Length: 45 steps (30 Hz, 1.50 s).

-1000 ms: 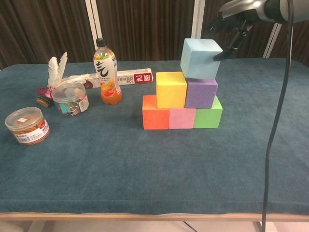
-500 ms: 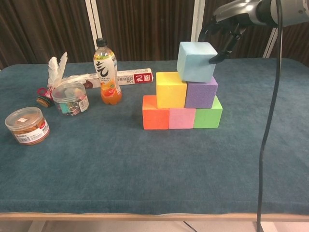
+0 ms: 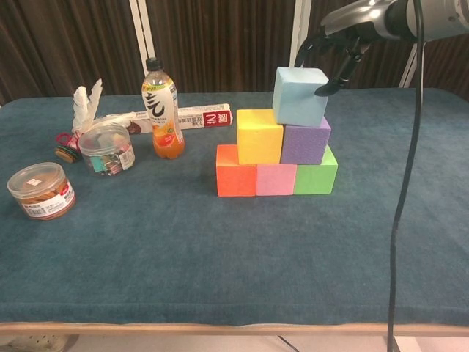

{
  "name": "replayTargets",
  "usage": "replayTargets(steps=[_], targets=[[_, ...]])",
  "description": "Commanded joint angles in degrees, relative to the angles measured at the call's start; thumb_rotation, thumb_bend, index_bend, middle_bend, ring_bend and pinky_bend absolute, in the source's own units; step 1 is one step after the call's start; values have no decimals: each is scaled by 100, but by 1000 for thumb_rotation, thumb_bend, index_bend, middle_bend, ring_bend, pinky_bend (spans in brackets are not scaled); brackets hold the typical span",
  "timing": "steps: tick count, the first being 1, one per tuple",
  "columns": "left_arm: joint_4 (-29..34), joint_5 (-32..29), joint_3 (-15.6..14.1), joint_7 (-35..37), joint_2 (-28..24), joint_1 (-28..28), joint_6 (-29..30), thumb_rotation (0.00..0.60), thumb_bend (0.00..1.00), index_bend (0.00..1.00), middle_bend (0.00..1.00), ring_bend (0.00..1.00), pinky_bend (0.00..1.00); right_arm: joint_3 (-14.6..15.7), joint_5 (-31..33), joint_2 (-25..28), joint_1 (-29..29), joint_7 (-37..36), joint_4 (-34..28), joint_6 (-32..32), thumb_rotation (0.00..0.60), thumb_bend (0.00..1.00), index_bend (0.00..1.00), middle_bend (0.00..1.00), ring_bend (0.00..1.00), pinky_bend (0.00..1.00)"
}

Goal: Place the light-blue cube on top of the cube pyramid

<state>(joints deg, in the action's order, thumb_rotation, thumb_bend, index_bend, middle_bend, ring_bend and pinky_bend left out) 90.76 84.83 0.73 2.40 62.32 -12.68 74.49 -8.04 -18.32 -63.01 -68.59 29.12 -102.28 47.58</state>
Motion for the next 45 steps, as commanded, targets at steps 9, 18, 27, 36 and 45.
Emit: replayTargets(steps=[9, 18, 27, 36, 45], targets=[[-2, 12, 2, 36, -6, 11, 32, 600, 66, 0, 9, 0, 106, 52, 13, 13, -34, 11, -27, -4, 600, 273, 181, 15, 0, 0], [-13, 3, 7, 59, -10, 15, 37, 600, 66, 0, 9, 0, 106, 88, 74, -119, -101, 76, 68, 66, 600, 273, 187, 13, 0, 0], [-14, -2, 10, 67, -12, 17, 39, 600, 66, 0, 9, 0, 106, 79, 123, -240, -137, 128, 126, 199, 600, 273, 327, 11, 0, 0], [-10, 11, 4, 82, -18, 25, 51, 600, 66, 0, 9, 0, 106, 14, 82, -267, -111, 123, 73, 315, 600, 274, 384, 10, 0, 0], [-9, -6, 11, 91, -16, 32, 57, 600, 65, 0, 9, 0, 106, -31, -36, -271, -77, 91, 67, 290, 600, 274, 383, 10, 0, 0]])
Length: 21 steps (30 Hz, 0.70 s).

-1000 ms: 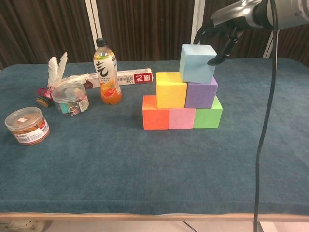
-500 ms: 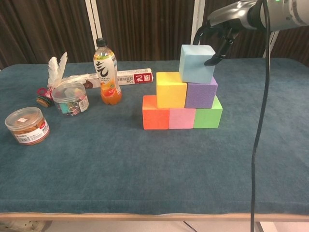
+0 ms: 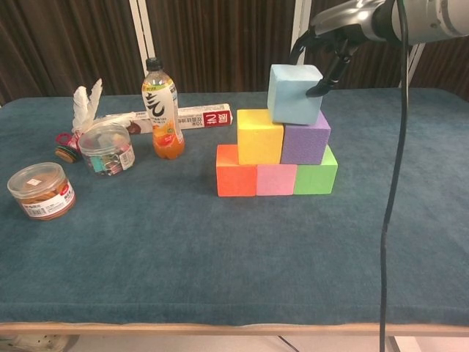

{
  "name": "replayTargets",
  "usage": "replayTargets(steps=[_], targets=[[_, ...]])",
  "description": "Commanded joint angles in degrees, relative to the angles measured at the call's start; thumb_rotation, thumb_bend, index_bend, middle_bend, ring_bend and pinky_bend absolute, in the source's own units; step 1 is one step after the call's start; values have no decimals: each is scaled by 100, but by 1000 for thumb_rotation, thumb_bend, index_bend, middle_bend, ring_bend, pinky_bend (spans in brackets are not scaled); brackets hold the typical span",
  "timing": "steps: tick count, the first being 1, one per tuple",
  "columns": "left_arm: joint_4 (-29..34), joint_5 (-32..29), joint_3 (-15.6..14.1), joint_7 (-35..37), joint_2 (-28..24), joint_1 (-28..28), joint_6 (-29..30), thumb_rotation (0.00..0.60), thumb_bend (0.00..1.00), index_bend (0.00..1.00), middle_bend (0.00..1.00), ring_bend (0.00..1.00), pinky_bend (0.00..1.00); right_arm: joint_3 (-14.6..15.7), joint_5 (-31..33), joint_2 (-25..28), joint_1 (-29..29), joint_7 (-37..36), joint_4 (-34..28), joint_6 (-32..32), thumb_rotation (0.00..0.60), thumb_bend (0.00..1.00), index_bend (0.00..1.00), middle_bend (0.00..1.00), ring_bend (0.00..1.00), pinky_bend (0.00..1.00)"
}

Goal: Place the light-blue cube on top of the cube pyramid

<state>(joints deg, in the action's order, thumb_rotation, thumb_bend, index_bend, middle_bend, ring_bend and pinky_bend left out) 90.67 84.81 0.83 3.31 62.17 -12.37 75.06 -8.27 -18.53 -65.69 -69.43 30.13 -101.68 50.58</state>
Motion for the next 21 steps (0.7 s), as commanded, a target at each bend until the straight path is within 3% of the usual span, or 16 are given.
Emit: replayTargets(steps=[1, 21], targets=[[1, -8, 3, 4, -2, 3, 2, 600, 66, 0, 9, 0, 106, -12, -32, -4, 12, -14, 12, -15, 600, 274, 383, 10, 0, 0], [14, -57, 12, -44, 3, -18, -61, 600, 65, 0, 9, 0, 106, -11, -142, -20, 25, -22, 52, -139, 600, 274, 372, 10, 0, 0]])
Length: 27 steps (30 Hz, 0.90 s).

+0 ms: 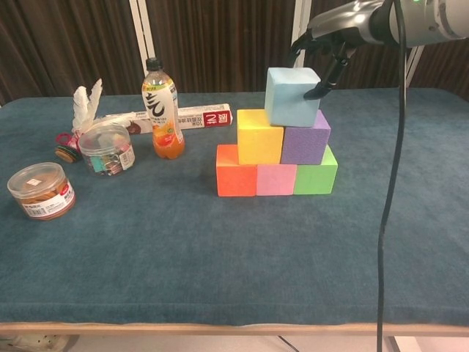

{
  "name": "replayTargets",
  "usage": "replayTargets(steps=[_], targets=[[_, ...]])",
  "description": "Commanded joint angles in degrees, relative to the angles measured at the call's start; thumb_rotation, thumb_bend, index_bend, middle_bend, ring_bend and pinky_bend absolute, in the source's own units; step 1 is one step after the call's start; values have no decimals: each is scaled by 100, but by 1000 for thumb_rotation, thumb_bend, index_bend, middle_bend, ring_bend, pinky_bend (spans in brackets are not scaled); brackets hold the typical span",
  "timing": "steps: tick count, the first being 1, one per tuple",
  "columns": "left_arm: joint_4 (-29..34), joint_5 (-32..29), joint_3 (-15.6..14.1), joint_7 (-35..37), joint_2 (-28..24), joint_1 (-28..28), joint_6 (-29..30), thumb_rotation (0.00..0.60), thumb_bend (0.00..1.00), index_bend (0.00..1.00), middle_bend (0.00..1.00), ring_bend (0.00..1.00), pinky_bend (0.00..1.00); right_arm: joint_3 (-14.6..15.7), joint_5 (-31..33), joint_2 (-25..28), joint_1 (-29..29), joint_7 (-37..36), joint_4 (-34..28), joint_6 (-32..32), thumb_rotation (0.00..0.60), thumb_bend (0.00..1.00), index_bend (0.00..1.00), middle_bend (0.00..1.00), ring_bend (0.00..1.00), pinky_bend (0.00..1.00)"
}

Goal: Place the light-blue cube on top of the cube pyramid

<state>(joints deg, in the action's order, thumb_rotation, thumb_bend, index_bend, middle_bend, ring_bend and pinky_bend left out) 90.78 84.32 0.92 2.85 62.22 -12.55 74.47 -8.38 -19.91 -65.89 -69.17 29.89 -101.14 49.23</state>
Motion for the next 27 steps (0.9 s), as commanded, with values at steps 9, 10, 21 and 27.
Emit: replayTargets(steps=[9, 10, 21, 27], targets=[[3, 6, 0, 16, -8, 9, 17, 600, 66, 0, 9, 0, 106, 33, 44, -24, -34, 58, 5, -1, 600, 275, 314, 10, 0, 0], [3, 6, 1, 18, -9, 9, 18, 600, 65, 0, 9, 0, 106, 33, 51, -29, -36, 57, 8, -1, 600, 274, 282, 10, 0, 0], [-1, 3, 2, 24, -9, 4, 6, 600, 66, 0, 9, 0, 106, 24, 58, 21, -28, -12, -20, -103, 600, 274, 7, 16, 0, 0], [-7, 15, -2, 28, -12, 6, 14, 600, 66, 0, 9, 0, 106, -14, -94, 280, 104, -162, -396, -12, 600, 274, 0, 2, 0, 0]])
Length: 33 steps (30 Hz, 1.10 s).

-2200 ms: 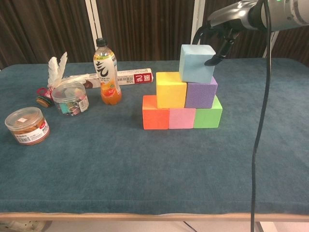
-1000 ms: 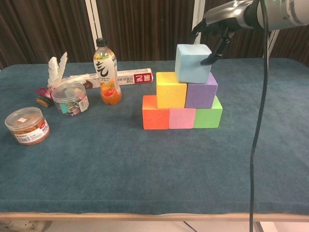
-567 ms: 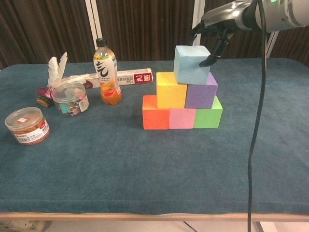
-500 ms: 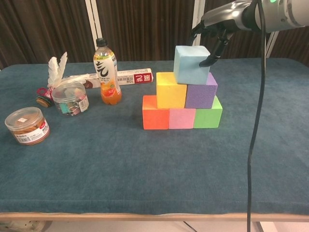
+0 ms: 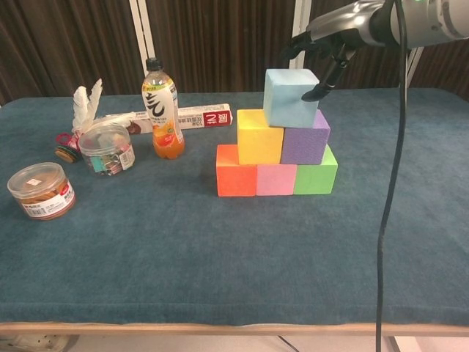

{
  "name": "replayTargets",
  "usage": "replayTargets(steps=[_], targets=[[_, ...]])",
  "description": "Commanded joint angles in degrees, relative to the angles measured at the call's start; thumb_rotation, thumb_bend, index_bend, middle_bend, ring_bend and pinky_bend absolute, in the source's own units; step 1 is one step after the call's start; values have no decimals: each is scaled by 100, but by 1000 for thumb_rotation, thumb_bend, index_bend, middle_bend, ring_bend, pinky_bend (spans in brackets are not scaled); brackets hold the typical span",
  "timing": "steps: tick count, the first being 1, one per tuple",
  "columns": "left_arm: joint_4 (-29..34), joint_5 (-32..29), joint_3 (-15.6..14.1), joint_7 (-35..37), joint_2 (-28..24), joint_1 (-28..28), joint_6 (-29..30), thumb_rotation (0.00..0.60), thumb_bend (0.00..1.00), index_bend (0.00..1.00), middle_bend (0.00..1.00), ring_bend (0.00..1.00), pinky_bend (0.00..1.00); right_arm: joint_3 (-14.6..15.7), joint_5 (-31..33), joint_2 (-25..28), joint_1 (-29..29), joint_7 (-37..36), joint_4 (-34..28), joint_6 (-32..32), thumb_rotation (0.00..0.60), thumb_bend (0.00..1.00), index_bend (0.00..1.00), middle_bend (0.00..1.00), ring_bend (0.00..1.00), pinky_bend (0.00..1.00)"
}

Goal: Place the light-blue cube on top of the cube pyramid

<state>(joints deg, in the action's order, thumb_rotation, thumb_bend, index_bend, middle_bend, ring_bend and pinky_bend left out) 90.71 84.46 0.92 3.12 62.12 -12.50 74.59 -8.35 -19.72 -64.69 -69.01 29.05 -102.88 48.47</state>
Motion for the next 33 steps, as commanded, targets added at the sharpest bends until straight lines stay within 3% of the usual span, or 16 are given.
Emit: replayTargets(steps=[1, 4, 6, 10, 11, 14, 17, 21, 25, 33], targets=[[0, 3, -1, 6, -3, 3, 6, 600, 66, 0, 9, 0, 106, -13, -210, 253, 143, -105, -353, 108, 600, 274, 0, 0, 0, 0], [4, 22, -2, 29, -15, 25, 55, 600, 66, 0, 9, 0, 106, 49, -826, 687, 528, -312, -956, 351, 600, 274, 0, 0, 0, 0], [6, 53, -11, 44, -21, 46, 101, 600, 66, 0, 9, 0, 106, 211, -1612, 1073, 1052, -556, -1460, 689, 600, 273, 0, 0, 0, 0], [8, 108, -31, 31, -10, 90, 188, 600, 66, 0, 9, 0, 106, 971, -3675, 1606, 2567, -1027, -1933, 1952, 600, 274, 0, 0, 0, 0], [12, 118, -36, -3, 2, 103, 214, 600, 66, 0, 9, 0, 106, 1252, -4257, 1595, 3091, -1161, -1784, 2470, 600, 273, 0, 0, 0, 0], [30, 198, -48, -166, 57, 144, 340, 600, 66, 0, 5, 0, 106, 1783, -4997, 1226, 4223, -1350, -989, 3539, 600, 273, 0, 0, 0, 0], [19, 357, -63, -302, 135, 208, 560, 600, 66, 0, 0, 0, 106, 1956, -5151, 686, 5025, -1536, -211, 4199, 600, 274, 0, 0, 0, 0], [-161, 549, -31, -554, 360, 285, 894, 600, 66, 0, 0, 0, 101, 1773, -5339, 91, 5618, -2420, 576, 4628, 600, 273, 0, 0, 0, 0], [-214, 629, -79, -700, 483, 313, 935, 600, 66, 0, 0, 0, 98, 1586, -5526, -324, 5778, -2702, 1314, 4608, 600, 273, 0, 0, 0, 0], [-164, 726, -93, -855, 544, 288, 933, 600, 60, 0, 0, 0, 98, 1418, -6060, -343, 6047, -2857, 1531, 4809, 600, 274, 0, 0, 0, 0]])
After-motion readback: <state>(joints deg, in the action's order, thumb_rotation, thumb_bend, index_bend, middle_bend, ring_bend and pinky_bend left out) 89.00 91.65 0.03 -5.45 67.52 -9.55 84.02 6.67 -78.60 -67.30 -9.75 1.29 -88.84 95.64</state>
